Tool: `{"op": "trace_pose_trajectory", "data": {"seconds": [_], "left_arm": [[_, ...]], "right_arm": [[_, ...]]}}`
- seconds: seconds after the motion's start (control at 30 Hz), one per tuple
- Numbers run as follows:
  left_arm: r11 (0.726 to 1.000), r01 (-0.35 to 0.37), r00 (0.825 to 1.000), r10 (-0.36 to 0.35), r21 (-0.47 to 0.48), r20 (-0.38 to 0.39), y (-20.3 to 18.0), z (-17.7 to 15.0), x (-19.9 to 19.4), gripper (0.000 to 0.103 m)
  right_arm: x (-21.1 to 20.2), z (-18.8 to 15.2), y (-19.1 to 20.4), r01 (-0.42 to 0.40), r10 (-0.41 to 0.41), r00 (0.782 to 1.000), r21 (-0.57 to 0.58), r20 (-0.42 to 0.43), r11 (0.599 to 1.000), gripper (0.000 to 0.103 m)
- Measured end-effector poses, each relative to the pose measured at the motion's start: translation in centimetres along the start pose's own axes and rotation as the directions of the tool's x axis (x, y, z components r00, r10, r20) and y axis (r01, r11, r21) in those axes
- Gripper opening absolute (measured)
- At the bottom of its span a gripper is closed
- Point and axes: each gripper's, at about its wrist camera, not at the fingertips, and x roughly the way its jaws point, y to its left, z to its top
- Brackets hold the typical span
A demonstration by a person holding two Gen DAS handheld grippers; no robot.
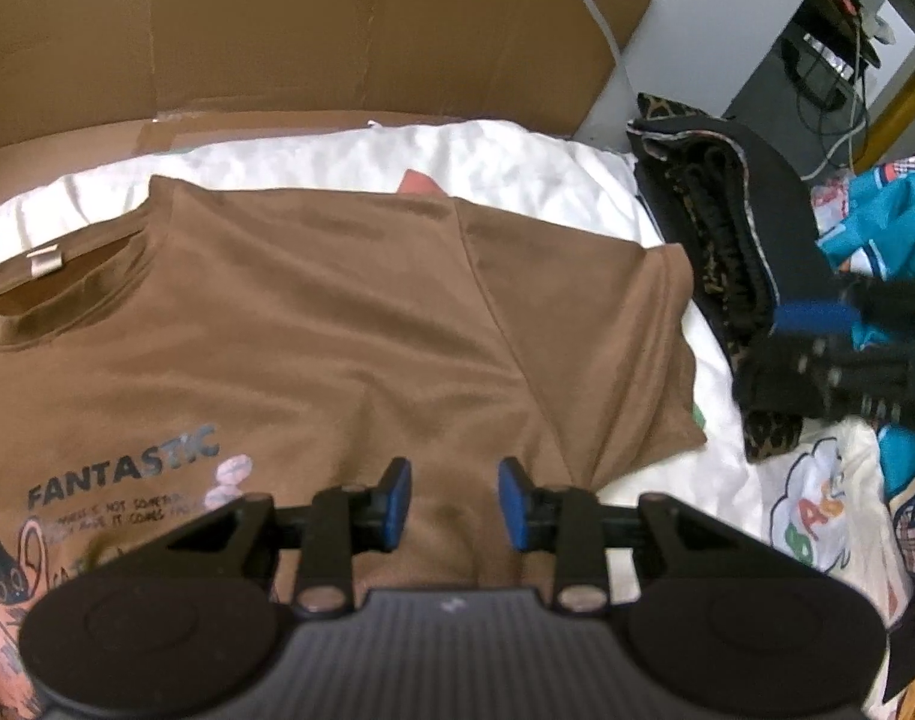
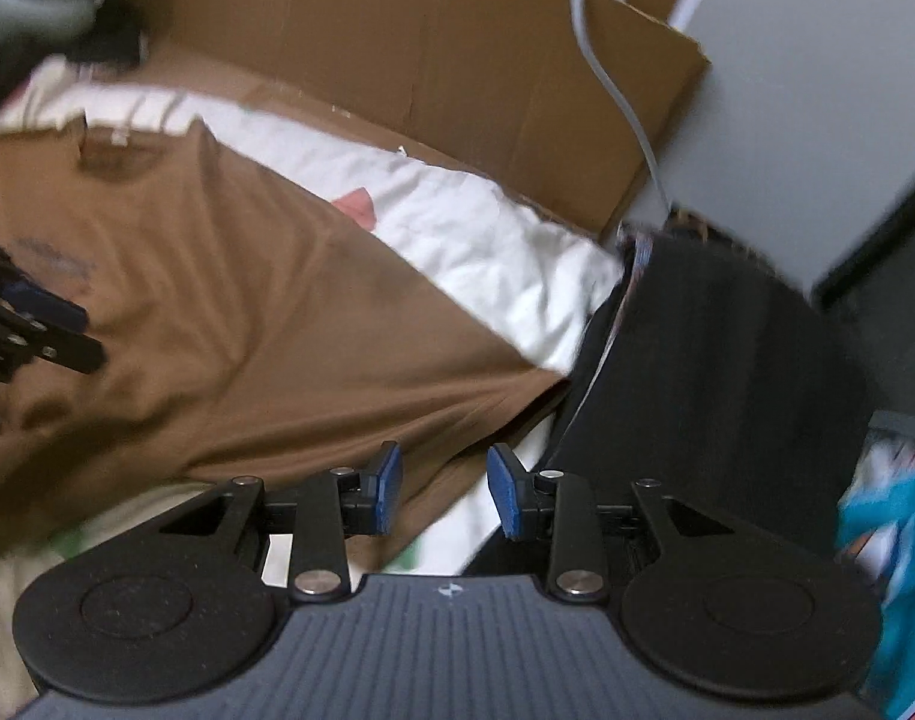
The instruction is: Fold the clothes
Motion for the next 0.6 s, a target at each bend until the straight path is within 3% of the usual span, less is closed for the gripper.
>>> {"op": "trace_pose_trajectory", "data": {"seconds": [0.2, 0.37, 0.6], "left_arm": [[1.0, 0.018, 1.0, -0.018, -0.019, 0.0, 0.1, 0.0, 0.4, 0.034], [0.999, 0.027, 1.0, -0.027, -0.027, -0.005, 0.4, -0.1, 1.0, 0.034], [0.998, 0.035, 0.999, -0.037, -0.043, -0.029, 0.9, -0.6, 1.9, 0.034]], "right_arm": [[1.8, -3.8, 1.5, -0.054, 0.045, 0.997, 0.133, 0.069, 0.99, 0.038], [3.9, -5.4, 1.9, -0.018, 0.01, 0.999, 0.173, 0.046, 0.985, 0.038], [5.5, -5.8, 1.6, -0.03, 0.024, 0.999, 0.237, 0.029, 0.971, 0.038]]}}
